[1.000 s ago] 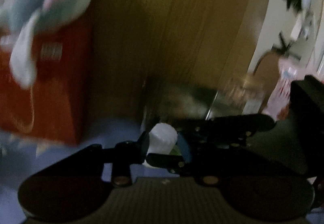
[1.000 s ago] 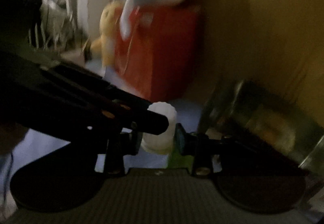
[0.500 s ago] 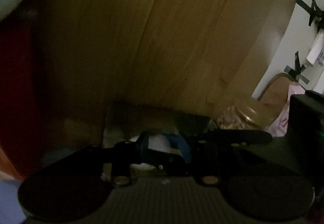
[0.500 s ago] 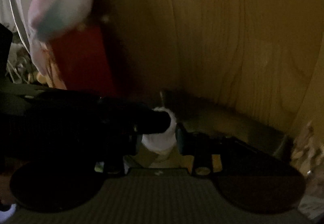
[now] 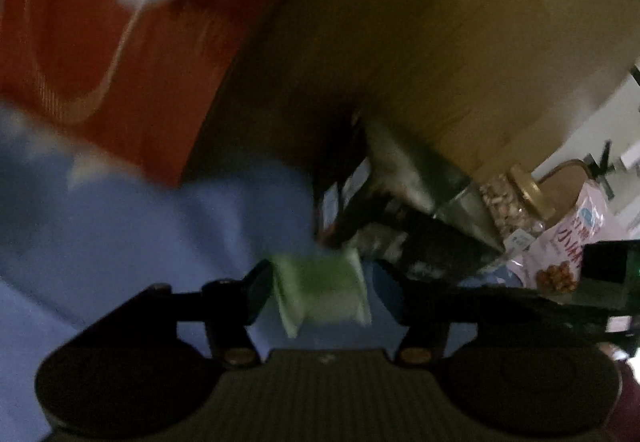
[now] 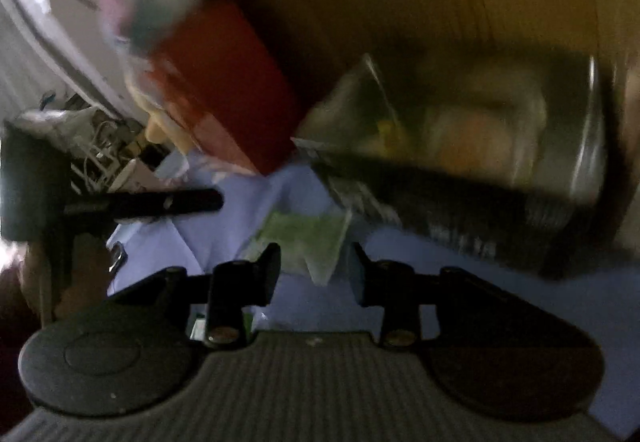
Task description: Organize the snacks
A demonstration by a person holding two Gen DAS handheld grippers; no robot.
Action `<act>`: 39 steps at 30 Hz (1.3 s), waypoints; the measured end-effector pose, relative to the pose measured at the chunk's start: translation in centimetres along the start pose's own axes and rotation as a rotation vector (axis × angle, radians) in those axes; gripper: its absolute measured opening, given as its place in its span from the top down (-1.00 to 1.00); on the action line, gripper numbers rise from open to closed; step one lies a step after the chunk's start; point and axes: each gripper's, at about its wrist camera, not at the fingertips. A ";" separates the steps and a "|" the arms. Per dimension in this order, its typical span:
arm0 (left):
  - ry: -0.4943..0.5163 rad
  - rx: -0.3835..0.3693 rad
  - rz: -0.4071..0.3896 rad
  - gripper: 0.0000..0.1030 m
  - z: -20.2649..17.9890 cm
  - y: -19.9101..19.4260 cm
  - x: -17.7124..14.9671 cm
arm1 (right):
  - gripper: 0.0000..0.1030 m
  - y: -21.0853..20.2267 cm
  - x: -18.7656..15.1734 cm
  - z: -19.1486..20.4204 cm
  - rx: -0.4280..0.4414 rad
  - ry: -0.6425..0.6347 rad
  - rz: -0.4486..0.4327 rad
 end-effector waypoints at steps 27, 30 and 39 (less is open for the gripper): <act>0.218 -0.090 -0.194 0.38 -9.6 0.4 4.7 | 0.29 -11.3 7.1 0.0 -0.061 -0.099 -0.381; 0.220 -0.035 -0.178 0.38 -9.8 3.8 6.3 | 0.26 -12.3 9.2 -2.1 -0.119 -0.094 -0.394; 0.266 0.101 -0.210 0.14 -9.7 5.6 5.0 | 0.10 -9.2 15.0 -1.7 -0.256 -0.147 -0.382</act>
Point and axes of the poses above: each gripper's, at about its wrist camera, not at the fingertips, and y roughly the way its jaws point, z to its left, x to its top, and after that the axes turned 8 degrees about y, right-handed
